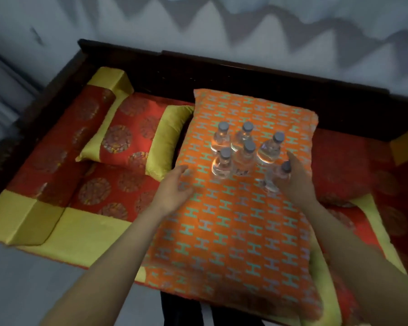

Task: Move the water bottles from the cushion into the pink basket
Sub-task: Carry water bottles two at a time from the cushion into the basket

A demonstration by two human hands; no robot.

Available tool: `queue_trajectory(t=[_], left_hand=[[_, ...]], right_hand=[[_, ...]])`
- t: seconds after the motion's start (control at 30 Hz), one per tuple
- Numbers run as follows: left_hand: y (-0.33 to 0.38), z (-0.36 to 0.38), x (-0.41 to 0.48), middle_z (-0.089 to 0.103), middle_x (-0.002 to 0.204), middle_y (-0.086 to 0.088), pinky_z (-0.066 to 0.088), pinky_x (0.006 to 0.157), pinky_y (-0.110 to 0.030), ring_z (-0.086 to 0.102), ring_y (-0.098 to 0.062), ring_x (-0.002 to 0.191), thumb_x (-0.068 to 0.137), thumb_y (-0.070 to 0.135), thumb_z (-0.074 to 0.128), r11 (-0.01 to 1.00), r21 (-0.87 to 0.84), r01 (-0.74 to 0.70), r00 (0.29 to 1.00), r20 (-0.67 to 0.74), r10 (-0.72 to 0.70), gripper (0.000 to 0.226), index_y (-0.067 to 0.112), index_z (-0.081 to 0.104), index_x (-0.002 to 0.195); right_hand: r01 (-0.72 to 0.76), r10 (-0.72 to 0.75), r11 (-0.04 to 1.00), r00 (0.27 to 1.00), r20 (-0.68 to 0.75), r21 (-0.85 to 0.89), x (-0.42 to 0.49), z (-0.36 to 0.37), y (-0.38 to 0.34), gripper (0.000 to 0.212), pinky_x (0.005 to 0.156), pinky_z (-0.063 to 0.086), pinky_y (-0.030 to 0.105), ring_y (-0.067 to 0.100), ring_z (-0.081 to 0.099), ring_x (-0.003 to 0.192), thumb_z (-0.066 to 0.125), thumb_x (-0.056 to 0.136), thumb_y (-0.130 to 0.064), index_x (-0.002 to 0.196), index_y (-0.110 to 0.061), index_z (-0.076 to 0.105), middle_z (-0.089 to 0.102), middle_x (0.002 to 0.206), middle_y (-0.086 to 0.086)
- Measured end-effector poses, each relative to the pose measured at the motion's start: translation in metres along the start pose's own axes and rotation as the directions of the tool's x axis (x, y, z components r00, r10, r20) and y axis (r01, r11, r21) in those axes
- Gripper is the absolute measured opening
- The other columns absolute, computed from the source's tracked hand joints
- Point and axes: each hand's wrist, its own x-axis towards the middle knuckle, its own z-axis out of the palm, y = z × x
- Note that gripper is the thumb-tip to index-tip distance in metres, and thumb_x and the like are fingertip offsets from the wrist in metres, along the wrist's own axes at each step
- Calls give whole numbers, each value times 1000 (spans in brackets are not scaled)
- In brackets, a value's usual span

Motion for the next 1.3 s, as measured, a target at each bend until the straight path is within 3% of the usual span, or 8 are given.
queue_trajectory(t=[0.23, 0.47, 0.63, 0.9, 1.0, 1.13, 1.2, 1.3], left_hand=[[-9, 28, 88, 40, 147, -11, 32, 109, -32, 40, -24, 134, 76, 24, 78, 996, -58, -69, 974, 213, 80, 81, 8, 35, 143], [-1, 58, 124, 55, 107, 30, 38, 80, -12, 51, 3, 99, 61, 30, 85, 959, -218, -181, 933, 270, 238, 76, 51, 44, 121], [-4, 77, 136, 61, 117, 16, 38, 81, -10, 58, -2, 102, 55, 24, 89, 952, -268, -151, 928, 293, 230, 84, 32, 48, 128], [-10, 70, 130, 66, 101, 17, 44, 74, -15, 60, 1, 84, 57, 38, 85, 964, -179, -195, 944, 232, 234, 69, 39, 54, 118], [-10, 58, 127, 63, 92, 20, 39, 64, 0, 56, 11, 77, 58, 45, 84, 973, -133, -187, 953, 216, 213, 64, 33, 59, 116], [6, 40, 123, 59, 75, 29, 35, 59, 4, 55, 19, 68, 61, 47, 83, 967, -108, -231, 948, 197, 248, 41, 38, 60, 94], [21, 33, 122, 58, 71, 29, 35, 55, 3, 55, 19, 66, 63, 48, 82, 960, -104, -261, 942, 189, 277, 35, 39, 57, 85], [51, 33, 113, 65, 87, 20, 39, 64, -3, 57, 12, 75, 65, 45, 82, 936, -153, -316, 916, 208, 343, 47, 30, 60, 103]], right_hand=[[-174, 204, 971, 960, -192, 162, -6, 29, 7, 87, 91, 38, 32, 27, 45, 130, 79, 77, -15, 148, -14, 28, 43, 147, 9], [-255, 316, 936, 912, -260, 243, -4, 52, 4, 64, 68, 37, 1, -28, 48, 87, 82, 66, -43, 114, -46, 39, 51, 102, -32], [-292, 371, 914, 881, -294, 281, 0, 65, 12, 62, 77, 37, 11, -3, 52, 97, 80, 69, -41, 119, -35, 45, 57, 112, -11], [-280, 452, 854, 815, -362, 438, -6, 76, 10, 59, 72, 43, 2, -17, 57, 88, 85, 66, -17, 114, -28, 52, 60, 99, -25], [-276, 505, 819, 764, -402, 503, -16, 77, 4, 58, 72, 47, 5, -12, 60, 86, 84, 65, -12, 112, -29, 56, 61, 98, -24], [-210, 461, 844, 754, -468, 493, -29, 64, -6, 44, 68, 46, 7, -12, 55, 86, 80, 59, -26, 94, -40, 60, 57, 92, -15], [-222, 483, 838, 728, -487, 499, -34, 54, -11, 55, 70, 43, 7, -1, 54, 95, 80, 57, -32, 108, -28, 61, 56, 101, 1], [-196, 474, 848, 696, -540, 492, -49, 29, -13, 60, 78, 43, 17, 16, 55, 101, 79, 56, -36, 112, -26, 58, 56, 112, 8]])
